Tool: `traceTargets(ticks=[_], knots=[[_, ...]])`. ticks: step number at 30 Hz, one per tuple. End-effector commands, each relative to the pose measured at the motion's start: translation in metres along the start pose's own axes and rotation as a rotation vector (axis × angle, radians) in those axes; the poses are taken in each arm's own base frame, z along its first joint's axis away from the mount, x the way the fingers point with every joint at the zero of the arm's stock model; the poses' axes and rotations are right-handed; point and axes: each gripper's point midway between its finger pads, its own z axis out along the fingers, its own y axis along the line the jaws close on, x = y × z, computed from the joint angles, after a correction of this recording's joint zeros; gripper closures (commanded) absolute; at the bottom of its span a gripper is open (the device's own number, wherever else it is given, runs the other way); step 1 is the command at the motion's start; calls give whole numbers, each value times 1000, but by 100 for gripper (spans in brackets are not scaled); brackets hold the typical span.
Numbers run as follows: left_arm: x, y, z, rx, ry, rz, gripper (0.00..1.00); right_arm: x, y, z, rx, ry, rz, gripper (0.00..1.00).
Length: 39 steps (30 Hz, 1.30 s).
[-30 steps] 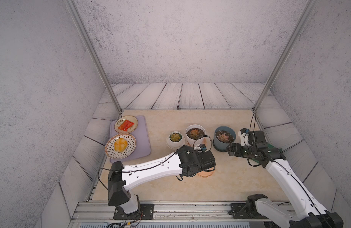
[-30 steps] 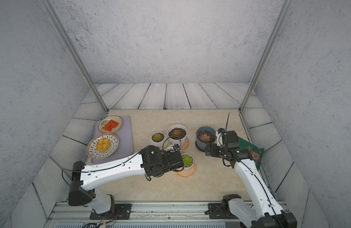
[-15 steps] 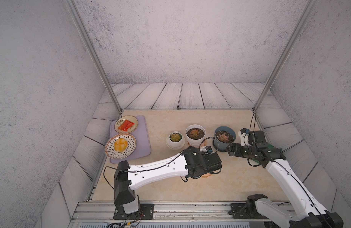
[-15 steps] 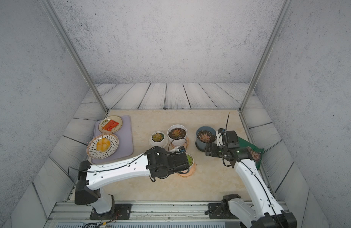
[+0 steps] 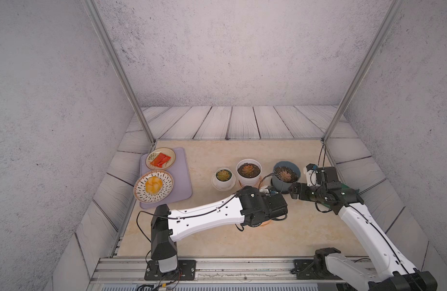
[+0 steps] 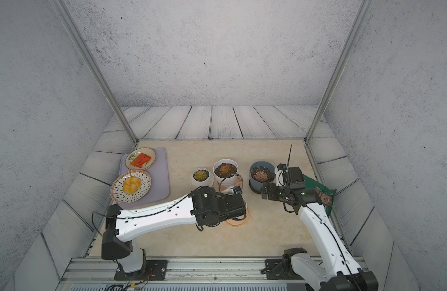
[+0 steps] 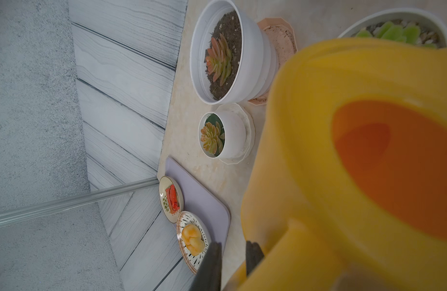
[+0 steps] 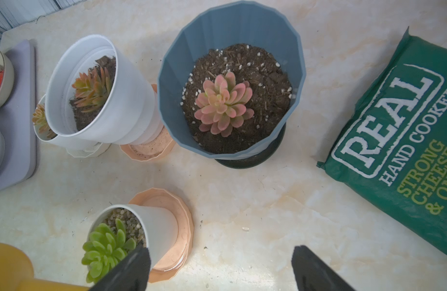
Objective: Water the succulent around the soil edge
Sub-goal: Water the soil of the potted plant with water.
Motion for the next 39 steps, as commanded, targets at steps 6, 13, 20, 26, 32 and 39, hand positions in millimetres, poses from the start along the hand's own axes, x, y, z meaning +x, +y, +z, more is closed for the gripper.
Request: traceTargets(ticks=[6, 13, 20, 26, 32, 39], knots=[[-18, 9, -4, -46, -37, -7, 100, -6, 2, -6, 5, -15, -16, 7], [-25, 12, -3, -54, -49, -10, 100, -6, 3, -6, 1, -18, -18, 6], [-30, 18, 4, -56, -48, -21, 100, -6, 2, -6, 2, -18, -17, 6], [-36, 23, 9, -53, -53, -32, 100, -6, 2, -6, 1, -18, -18, 6], [-33, 27, 16, -53, -33, -44, 100, -7, 3, -6, -1, -18, -19, 6], [-28, 33, 24, -61, -9, -65, 100, -7, 3, -6, -1, -19, -19, 6]])
